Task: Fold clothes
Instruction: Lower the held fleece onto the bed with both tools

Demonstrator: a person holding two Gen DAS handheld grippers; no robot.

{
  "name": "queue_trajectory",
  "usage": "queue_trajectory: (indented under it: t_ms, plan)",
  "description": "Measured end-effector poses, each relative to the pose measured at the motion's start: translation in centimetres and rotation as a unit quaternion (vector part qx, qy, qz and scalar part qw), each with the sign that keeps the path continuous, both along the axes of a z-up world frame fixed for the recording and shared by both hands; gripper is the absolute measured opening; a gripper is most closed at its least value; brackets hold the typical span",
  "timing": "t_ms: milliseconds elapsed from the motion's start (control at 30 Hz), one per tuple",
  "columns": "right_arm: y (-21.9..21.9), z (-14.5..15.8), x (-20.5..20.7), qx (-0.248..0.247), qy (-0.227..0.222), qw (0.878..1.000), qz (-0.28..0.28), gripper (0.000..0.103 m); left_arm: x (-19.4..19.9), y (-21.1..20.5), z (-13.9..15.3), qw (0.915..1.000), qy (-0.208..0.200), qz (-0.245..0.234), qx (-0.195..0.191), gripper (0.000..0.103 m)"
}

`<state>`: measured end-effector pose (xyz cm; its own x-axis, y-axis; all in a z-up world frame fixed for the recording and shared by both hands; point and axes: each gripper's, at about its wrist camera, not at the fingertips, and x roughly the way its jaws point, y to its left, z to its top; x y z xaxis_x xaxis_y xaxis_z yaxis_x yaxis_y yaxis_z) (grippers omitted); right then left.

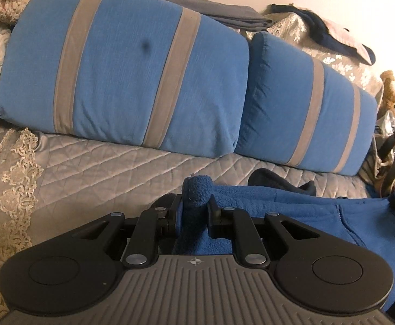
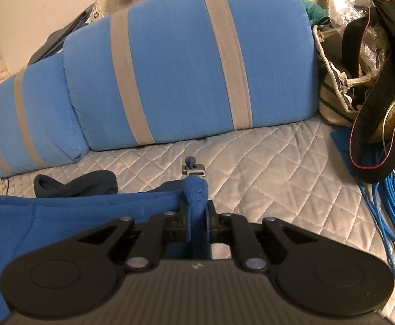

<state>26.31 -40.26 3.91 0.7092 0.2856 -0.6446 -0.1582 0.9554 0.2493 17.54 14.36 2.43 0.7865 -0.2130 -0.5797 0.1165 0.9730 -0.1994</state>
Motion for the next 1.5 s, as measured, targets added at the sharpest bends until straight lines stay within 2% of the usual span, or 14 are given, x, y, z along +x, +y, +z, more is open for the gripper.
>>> queue_trajectory:
  t_ms: [167, 500, 700, 1067, 1267, 1500]
  plan:
    - [0.2, -0.1, 0.1, -0.002, -0.006, 1.0, 0.003, 0.01, 0.4, -0.1, -0.2, 1.0, 0.002, 0.003, 0.005, 0.017]
    - [1.4, -0.1, 0.8, -0.037, -0.033, 0.999, 0.006, 0.01, 1.5, -0.4, 0.0, 0.9998, -0.005, 0.008, 0.017, 0.017]
    - [2.2, -0.2, 1.9, -0.055, -0.045, 0.997, 0.005, 0.01, 3.0, -0.6, -0.4, 0.9996, 0.0, 0.014, 0.024, 0.017]
    - [4.7, 0.0, 5.2, -0.108, -0.093, 0.99, 0.007, 0.01, 6.9, -0.6, -0.9, 0.9986, 0.001, 0.033, 0.042, 0.017]
    - [6.0, -1.3, 8.3, -0.131, -0.084, 0.988, 0.007, 0.01, 9.4, -1.4, -2.3, 0.9965, 0.016, 0.043, 0.069, 0.017]
    - [7.0, -4.5, 11.5, -0.151, -0.045, 0.988, 0.005, 0.01, 12.3, -2.1, -4.8, 0.9935, 0.048, 0.055, 0.087, 0.017]
